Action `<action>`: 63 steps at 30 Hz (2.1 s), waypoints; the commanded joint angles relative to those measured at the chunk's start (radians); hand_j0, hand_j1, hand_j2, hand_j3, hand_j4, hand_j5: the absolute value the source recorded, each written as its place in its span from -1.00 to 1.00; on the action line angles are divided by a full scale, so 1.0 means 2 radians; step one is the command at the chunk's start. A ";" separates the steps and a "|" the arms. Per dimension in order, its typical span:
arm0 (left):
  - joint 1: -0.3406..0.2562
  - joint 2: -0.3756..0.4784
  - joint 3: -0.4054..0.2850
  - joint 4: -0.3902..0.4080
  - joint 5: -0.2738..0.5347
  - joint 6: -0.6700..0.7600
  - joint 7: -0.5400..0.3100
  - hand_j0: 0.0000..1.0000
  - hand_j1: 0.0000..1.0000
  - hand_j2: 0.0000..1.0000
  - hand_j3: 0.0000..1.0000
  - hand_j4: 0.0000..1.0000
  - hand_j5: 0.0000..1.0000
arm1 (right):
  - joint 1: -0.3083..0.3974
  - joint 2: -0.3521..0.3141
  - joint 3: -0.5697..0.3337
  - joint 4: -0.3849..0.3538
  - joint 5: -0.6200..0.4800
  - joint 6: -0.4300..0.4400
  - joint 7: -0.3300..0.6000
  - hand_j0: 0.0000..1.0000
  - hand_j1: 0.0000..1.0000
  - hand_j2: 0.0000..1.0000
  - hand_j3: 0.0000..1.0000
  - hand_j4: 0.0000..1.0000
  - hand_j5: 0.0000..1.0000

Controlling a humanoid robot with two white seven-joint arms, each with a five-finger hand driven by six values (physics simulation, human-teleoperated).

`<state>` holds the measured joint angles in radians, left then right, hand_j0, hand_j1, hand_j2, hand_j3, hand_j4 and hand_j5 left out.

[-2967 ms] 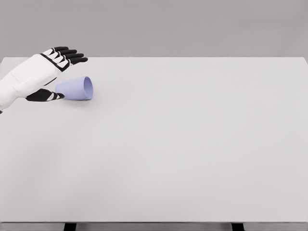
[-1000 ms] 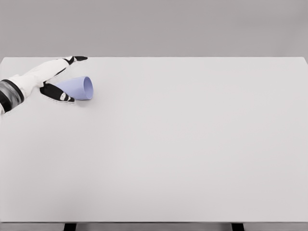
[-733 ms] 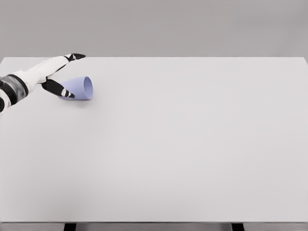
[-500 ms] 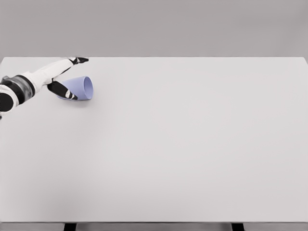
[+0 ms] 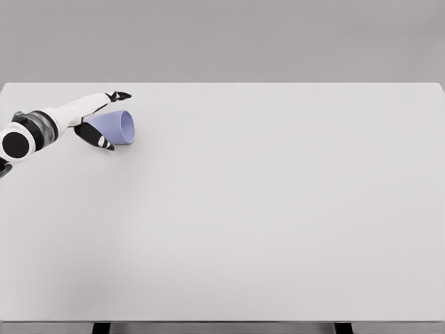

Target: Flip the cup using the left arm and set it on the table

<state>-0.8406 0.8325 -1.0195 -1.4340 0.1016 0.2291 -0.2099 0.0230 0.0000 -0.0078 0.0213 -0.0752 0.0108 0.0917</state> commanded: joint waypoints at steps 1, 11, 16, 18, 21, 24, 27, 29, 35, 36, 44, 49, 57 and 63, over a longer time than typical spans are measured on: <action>0.000 -0.006 0.000 0.013 -0.001 0.000 0.000 1.00 1.00 1.00 1.00 1.00 1.00 | 0.000 0.000 0.000 0.000 0.000 0.000 0.000 1.00 1.00 1.00 1.00 1.00 1.00; -0.014 -0.035 -0.007 0.056 -0.003 0.000 0.000 1.00 1.00 1.00 1.00 1.00 1.00 | 0.000 0.000 0.000 0.000 0.000 0.000 0.000 1.00 1.00 1.00 1.00 1.00 1.00; -0.015 -0.042 -0.008 0.071 -0.004 0.000 0.000 1.00 1.00 1.00 1.00 1.00 1.00 | 0.000 0.000 0.000 0.000 0.000 0.000 0.000 1.00 1.00 1.00 1.00 1.00 1.00; -0.015 -0.050 -0.008 0.080 -0.006 0.000 0.000 1.00 1.00 1.00 1.00 1.00 1.00 | 0.000 0.000 0.000 0.000 0.000 0.000 0.000 1.00 1.00 1.00 1.00 1.00 1.00; -0.015 -0.059 -0.011 0.089 -0.007 -0.001 0.001 1.00 1.00 1.00 1.00 1.00 1.00 | 0.000 0.000 0.000 0.000 0.000 0.000 0.000 1.00 1.00 1.00 1.00 1.00 1.00; -0.015 -0.059 -0.011 0.090 -0.008 0.000 0.000 1.00 1.00 1.00 1.00 1.00 1.00 | 0.000 0.000 0.000 0.000 0.000 0.000 0.000 1.00 1.00 1.00 1.00 1.00 1.00; -0.015 -0.059 -0.012 0.090 -0.008 0.000 0.001 1.00 1.00 1.00 1.00 1.00 1.00 | 0.000 0.000 0.000 0.000 0.000 0.000 0.000 1.00 1.00 1.00 1.00 1.00 1.00; -0.015 -0.060 -0.011 0.090 -0.008 0.000 0.001 1.00 1.00 1.00 1.00 1.00 1.00 | 0.000 0.000 0.000 0.000 0.000 0.000 0.000 1.00 1.00 1.00 1.00 1.00 1.00; -0.014 -0.060 -0.014 0.095 -0.008 0.000 0.001 1.00 1.00 1.00 1.00 1.00 1.00 | 0.000 0.000 0.000 0.000 0.000 0.000 0.000 1.00 1.00 1.00 1.00 1.00 1.00; -0.014 -0.060 -0.013 0.096 -0.008 0.000 0.001 1.00 1.00 1.00 1.00 1.00 1.00 | 0.000 0.000 0.000 0.000 0.000 0.000 0.000 1.00 1.00 1.00 1.00 1.00 1.00; -0.009 -0.060 -0.013 0.099 -0.008 0.004 0.001 1.00 1.00 1.00 1.00 1.00 1.00 | 0.000 0.000 0.000 0.000 0.000 0.000 0.000 1.00 1.00 1.00 1.00 1.00 1.00; -0.008 -0.064 -0.013 0.100 -0.009 0.006 0.003 1.00 1.00 1.00 1.00 1.00 1.00 | 0.000 0.000 0.000 0.000 0.000 0.000 0.000 1.00 1.00 1.00 1.00 1.00 1.00; -0.008 -0.083 -0.013 0.116 -0.018 0.006 0.003 0.89 0.89 0.89 0.89 0.89 0.89 | 0.000 0.000 0.000 0.000 0.000 0.000 0.000 1.00 1.00 1.00 1.00 1.00 1.00; -0.008 -0.083 -0.013 0.113 -0.017 0.004 0.004 0.64 0.64 0.64 0.64 0.64 0.64 | 0.000 0.000 0.000 0.000 0.000 0.000 0.000 1.00 1.00 1.00 1.00 1.00 1.00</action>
<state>-0.8575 0.6682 -1.0425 -1.2049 0.0535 0.2370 -0.2030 0.0230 0.0000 -0.0078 0.0213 -0.0753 0.0108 0.0917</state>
